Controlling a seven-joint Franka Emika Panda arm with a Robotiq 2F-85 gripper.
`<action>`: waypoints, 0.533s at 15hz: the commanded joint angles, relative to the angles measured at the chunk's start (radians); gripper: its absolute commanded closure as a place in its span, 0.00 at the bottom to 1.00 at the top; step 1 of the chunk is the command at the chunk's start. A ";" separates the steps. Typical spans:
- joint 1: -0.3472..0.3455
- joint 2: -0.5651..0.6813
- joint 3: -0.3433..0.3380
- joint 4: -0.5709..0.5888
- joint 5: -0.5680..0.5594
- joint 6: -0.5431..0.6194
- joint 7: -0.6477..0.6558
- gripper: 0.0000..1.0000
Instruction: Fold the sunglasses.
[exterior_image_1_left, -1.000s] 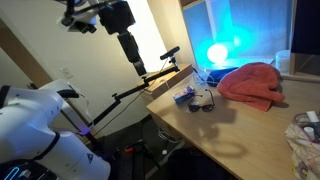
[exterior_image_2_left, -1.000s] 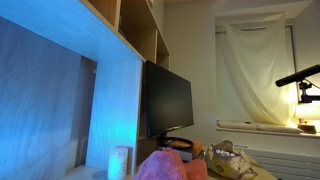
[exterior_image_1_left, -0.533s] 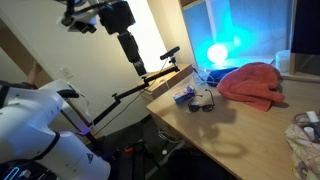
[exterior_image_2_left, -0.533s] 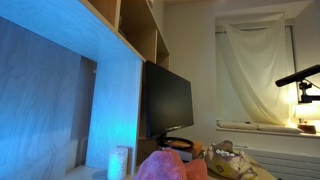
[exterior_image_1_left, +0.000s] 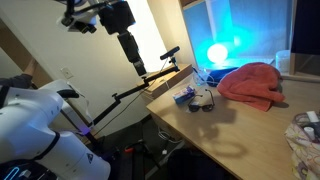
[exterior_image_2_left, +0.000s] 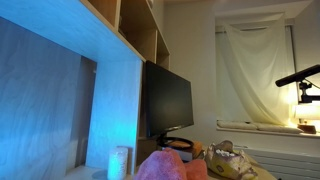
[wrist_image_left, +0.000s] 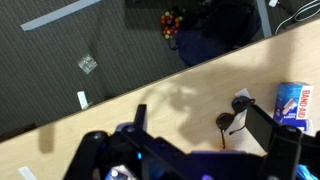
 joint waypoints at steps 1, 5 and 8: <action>0.001 0.000 0.000 0.002 0.000 -0.002 0.000 0.00; 0.001 0.000 0.000 0.002 0.000 -0.002 0.000 0.00; 0.006 0.010 0.017 0.007 -0.011 0.000 0.011 0.00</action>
